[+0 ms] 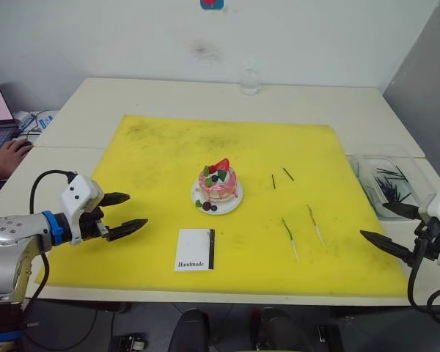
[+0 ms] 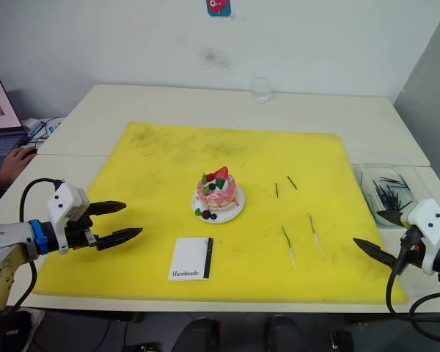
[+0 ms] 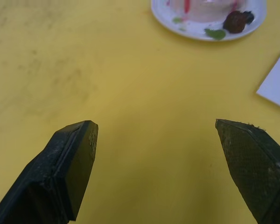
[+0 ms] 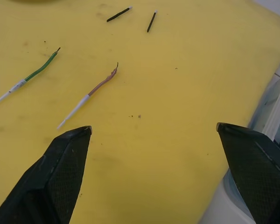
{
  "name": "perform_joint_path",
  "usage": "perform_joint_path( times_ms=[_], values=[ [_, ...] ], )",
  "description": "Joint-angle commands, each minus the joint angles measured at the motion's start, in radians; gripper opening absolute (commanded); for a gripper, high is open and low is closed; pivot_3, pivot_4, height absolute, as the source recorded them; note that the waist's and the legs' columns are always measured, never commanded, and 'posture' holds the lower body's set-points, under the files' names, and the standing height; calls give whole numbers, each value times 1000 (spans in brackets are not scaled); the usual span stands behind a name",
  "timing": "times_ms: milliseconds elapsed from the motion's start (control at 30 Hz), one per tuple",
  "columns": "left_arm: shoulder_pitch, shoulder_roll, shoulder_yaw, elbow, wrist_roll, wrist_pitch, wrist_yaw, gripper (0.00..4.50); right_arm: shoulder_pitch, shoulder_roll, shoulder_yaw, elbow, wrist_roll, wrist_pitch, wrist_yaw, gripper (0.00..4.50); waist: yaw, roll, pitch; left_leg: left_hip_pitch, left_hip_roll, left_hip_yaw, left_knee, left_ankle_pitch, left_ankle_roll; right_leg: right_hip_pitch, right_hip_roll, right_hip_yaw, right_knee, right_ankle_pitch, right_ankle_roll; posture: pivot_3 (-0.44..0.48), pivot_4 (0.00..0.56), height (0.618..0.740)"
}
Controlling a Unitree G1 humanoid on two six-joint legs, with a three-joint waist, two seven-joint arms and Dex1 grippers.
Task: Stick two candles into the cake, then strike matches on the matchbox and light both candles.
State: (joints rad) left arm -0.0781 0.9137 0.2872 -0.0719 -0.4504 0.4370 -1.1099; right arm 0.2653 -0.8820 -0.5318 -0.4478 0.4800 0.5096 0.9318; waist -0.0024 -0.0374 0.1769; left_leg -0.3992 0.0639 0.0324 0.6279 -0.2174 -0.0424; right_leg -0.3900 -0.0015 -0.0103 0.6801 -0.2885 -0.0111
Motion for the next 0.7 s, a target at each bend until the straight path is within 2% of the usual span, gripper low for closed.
perform_joint_path(
  times_ms=[33,133,400,700],
  values=[
    [-17,29,6,-100,-73,67,-33,4500,16,5,-48,-121,55,55,-27,4481,0,0,0,0,0,0,0,0,0,0,0,0,0,0,0,0,150,740],
    [-30,42,-15,-192,-140,148,-56,4500,30,8,-43,-218,92,125,-69,4481,0,0,0,0,0,0,0,0,0,0,0,0,0,0,0,0,150,740],
    [-26,12,-61,-464,-345,283,-46,4500,2,101,76,-377,39,327,-380,4481,0,0,0,0,0,-1,1,0,0,0,0,1,0,0,0,0,150,740],
    [-19,-17,-137,-564,-332,192,-62,4500,13,240,257,-436,-45,399,-580,4481,0,1,-1,0,0,-1,1,0,0,0,1,1,0,0,0,0,150,740]
  ],
)
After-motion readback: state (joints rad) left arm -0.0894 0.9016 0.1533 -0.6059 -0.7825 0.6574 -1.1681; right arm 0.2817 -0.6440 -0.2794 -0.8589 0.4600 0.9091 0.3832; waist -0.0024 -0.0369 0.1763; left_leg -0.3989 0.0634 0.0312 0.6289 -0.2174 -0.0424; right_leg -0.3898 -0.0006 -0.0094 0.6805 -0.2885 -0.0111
